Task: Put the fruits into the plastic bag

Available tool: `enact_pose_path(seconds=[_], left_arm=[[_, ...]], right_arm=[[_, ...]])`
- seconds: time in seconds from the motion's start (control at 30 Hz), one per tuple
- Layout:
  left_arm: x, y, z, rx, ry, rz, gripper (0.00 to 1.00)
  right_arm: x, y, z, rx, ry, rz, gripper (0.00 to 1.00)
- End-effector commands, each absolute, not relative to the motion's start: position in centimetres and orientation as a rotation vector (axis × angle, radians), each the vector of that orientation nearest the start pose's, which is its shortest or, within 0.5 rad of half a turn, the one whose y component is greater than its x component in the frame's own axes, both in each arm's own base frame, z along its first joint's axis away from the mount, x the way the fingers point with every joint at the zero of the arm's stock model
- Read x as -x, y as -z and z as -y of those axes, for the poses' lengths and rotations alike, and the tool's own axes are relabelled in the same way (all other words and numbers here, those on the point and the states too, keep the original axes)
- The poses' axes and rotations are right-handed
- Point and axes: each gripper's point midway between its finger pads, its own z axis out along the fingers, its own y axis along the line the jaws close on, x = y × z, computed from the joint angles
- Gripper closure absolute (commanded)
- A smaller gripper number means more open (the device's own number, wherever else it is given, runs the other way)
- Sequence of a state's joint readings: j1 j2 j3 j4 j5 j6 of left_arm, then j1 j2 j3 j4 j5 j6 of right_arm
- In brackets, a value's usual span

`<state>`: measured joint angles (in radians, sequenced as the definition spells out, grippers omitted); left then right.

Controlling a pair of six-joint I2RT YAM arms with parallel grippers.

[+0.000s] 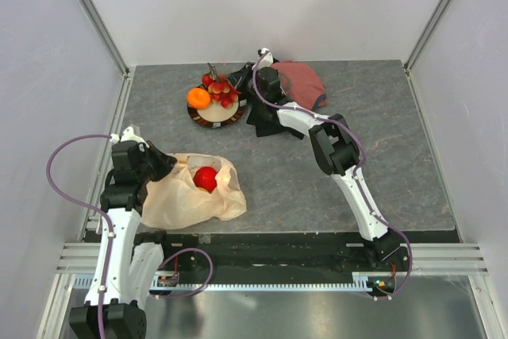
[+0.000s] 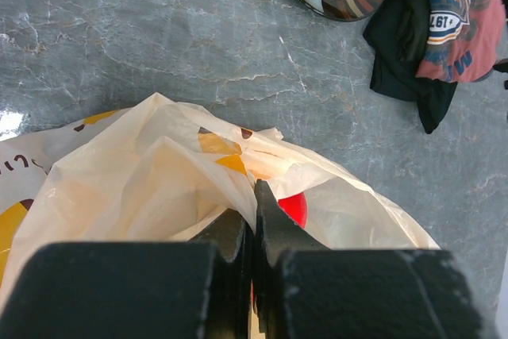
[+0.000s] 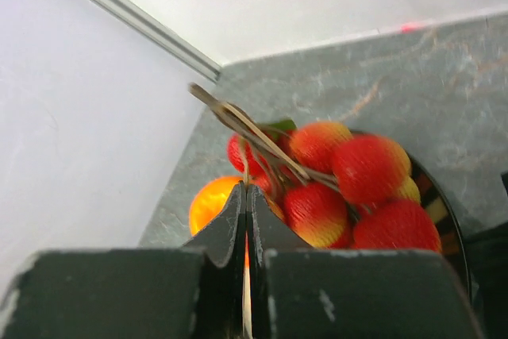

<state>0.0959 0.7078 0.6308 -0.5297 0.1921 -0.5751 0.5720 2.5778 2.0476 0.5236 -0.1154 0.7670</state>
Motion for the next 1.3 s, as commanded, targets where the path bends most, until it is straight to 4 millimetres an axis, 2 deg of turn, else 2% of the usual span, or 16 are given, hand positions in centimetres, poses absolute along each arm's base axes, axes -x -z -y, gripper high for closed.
enact_pose_path(seconds=[0.0, 0.17, 0.5, 0.7, 0.77, 0.8, 0.87, 0.9, 0.97, 1.0, 1.03, 1.1, 1.13, 1.17, 1.23, 1.27], left_arm=[[-25.0, -17.0, 3.4, 0.575, 0.492, -2.081, 0.98], [-24.7, -17.5, 3.6, 0.568, 0.502, -2.064, 0.98], [-24.3, -18.8, 3.8, 0.54, 0.517, -2.018, 0.98], [-23.7, -20.4, 4.0, 0.517, 0.526, -1.984, 0.98], [-23.4, -21.4, 3.9, 0.513, 0.524, -1.952, 0.99], [-23.2, -21.6, 3.8, 0.518, 0.521, -1.948, 0.98], [-22.8, -22.5, 3.9, 0.517, 0.528, -1.922, 0.98], [-22.6, -22.6, 3.9, 0.521, 0.531, -1.919, 0.99], [-22.3, -22.8, 4.0, 0.527, 0.54, -1.908, 0.98], [-22.2, -22.8, 4.1, 0.536, 0.548, -1.908, 0.99], [-22.2, -23.0, 4.1, 0.539, 0.552, -1.903, 0.98], [-22.2, -23.3, 4.3, 0.547, 0.569, -1.898, 0.98], [-22.2, -24.0, 4.3, 0.544, 0.575, -1.883, 0.99], [-22.2, -24.3, 4.3, 0.543, 0.58, -1.876, 0.98], [-22.2, -25.2, 4.4, 0.539, 0.589, -1.857, 0.98], [-22.3, -25.4, 4.4, 0.54, 0.592, -1.852, 0.98]], right_arm=[[-57.6, -26.1, -42.7, -0.04, -1.224, -1.475, 1.0], [-56.6, -29.3, -42.1, -0.054, -1.284, -1.417, 1.0], [-54.2, -32.4, -41.2, -0.051, -1.341, -1.375, 1.0], [-51.2, -36.5, -40.4, 0.026, -1.348, -1.355, 1.0], [-50.3, -36.3, -40.3, 0.054, -1.329, -1.39, 1.0], [-49.2, -38.0, -39.9, 0.089, -1.318, -1.368, 1.0], [-47.9, -37.6, -39.8, 0.115, -1.301, -1.403, 1.0], [-46.6, -39.4, -39.4, 0.141, -1.297, -1.374, 1.0], [-45.0, -38.7, -39.5, 0.165, -1.293, -1.413, 1.0], [-43.5, -40.3, -39.0, 0.192, -1.291, -1.388, 1.0], [-42.4, -39.0, -39.4, 0.208, -1.286, -1.435, 1.0], [-40.1, -39.8, -39.2, 0.25, -1.267, -1.443, 1.0], [-38.7, -38.8, -39.8, 0.272, -1.269, -1.476, 1.0], [-37.2, -39.8, -39.6, 0.291, -1.271, -1.461, 1.0], [-34.7, -38.3, -40.4, 0.333, -1.266, -1.514, 1.0], [-33.2, -39.3, -40.3, 0.349, -1.274, -1.499, 1.0]])
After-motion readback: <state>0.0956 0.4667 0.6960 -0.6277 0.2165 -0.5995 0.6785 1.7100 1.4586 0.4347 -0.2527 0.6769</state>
